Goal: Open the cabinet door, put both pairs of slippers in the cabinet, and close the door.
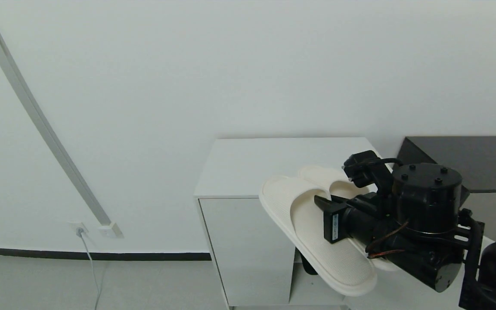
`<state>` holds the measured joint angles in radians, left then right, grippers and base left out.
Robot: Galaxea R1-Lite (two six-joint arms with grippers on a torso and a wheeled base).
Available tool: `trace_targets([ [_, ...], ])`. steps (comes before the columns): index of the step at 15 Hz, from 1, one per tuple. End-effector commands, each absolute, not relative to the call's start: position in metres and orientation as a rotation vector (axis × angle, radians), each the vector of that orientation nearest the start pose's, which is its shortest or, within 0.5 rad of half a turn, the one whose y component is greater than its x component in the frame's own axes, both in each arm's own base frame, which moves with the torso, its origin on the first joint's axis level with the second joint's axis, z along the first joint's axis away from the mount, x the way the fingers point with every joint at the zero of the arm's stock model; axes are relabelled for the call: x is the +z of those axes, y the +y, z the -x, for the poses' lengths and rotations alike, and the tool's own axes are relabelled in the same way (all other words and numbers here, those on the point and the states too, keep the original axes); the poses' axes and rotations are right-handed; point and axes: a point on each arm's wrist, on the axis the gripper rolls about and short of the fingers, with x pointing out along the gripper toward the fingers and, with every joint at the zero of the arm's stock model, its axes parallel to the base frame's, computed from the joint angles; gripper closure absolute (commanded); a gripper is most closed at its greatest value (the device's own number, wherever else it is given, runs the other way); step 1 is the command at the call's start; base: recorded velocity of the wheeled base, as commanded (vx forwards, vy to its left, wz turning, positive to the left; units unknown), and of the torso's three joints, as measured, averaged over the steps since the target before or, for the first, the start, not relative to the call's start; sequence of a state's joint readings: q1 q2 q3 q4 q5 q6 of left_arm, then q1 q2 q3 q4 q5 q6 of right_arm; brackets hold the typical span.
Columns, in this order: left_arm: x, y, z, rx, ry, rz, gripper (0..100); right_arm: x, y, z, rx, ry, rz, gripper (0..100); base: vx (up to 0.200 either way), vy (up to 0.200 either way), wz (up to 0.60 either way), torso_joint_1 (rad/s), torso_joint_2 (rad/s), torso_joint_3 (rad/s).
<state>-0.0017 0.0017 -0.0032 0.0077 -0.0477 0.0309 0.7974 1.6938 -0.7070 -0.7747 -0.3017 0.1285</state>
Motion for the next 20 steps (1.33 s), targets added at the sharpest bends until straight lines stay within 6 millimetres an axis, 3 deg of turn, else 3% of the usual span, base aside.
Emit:
trace_targets([
  [1, 0.076, -0.001, 0.023, -0.049, 0.007, -0.03, 100, 0.172, 0.207, -0.211, 0.48, 0.215, -0.013, 100, 0.0, -0.2, 0.0, 0.007, 0.0, -0.002],
  [10, 0.076, -0.001, 0.023, -0.049, 0.007, -0.032, 100, 0.17, 0.206, -0.21, 0.475, 0.22, -0.01, 100, 0.0, -0.2, 0.0, 0.002, 0.0, 0.005],
  [20, 0.076, -0.001, 0.023, -0.049, 0.007, -0.032, 100, 0.161, 0.204, -0.209, 0.472, 0.242, 0.023, 100, 0.0, 0.0, 0.0, 0.0, 0.0, 0.0],
])
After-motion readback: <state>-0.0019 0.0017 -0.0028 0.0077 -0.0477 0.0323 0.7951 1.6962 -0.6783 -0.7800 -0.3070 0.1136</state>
